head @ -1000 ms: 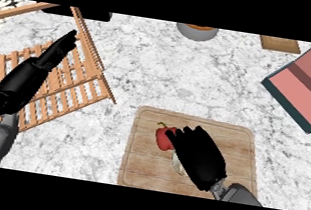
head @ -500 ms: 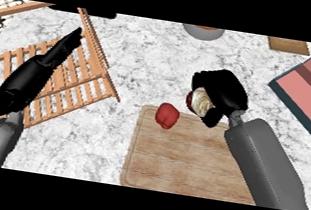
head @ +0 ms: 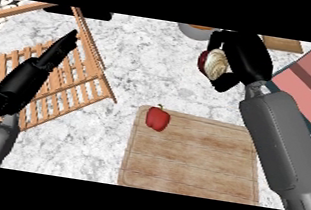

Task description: Pick the cupcake from the cutting board and place it in the cardboard box

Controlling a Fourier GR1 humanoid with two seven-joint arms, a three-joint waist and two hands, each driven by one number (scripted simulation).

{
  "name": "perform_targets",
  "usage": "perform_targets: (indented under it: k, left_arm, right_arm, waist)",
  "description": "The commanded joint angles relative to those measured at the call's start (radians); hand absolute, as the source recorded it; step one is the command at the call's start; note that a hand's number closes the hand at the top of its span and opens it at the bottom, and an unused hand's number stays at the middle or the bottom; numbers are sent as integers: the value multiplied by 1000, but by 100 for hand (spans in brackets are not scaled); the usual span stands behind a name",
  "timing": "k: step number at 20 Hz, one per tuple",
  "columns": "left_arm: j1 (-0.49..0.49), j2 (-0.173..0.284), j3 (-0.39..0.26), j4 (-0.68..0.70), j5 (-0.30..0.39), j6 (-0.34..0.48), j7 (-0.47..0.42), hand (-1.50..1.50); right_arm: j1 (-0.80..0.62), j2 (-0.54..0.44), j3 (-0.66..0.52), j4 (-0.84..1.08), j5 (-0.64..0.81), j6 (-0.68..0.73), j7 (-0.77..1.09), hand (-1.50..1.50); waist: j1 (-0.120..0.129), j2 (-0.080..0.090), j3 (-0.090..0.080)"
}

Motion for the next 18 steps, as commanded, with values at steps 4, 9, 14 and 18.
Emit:
perform_targets:
  k: [4, 9, 14, 18]
  left_arm:
    - [-8, -11, 5, 53, 1, -8, 19, 0]
    - [23, -14, 7, 26, -7, -11, 4, 0]
    - [23, -29, -1, 21, -22, -4, -10, 0]
    - [-11, -6, 24, 62, 6, -45, -23, 0]
  right_arm:
    - [-89, 6, -211, -18, -49, -79, 208, 150]
    - [-127, -119, -336, 35, -70, -88, 226, 150]
    - [-186, -228, -444, 251, -103, -149, 138, 150]
    - [-164, -319, -434, 395, -51, -170, 44, 150]
  waist:
    - [-10, 8, -8]
    - [-3, 8, -8]
    - [13, 14, -8]
    - [16, 20, -8]
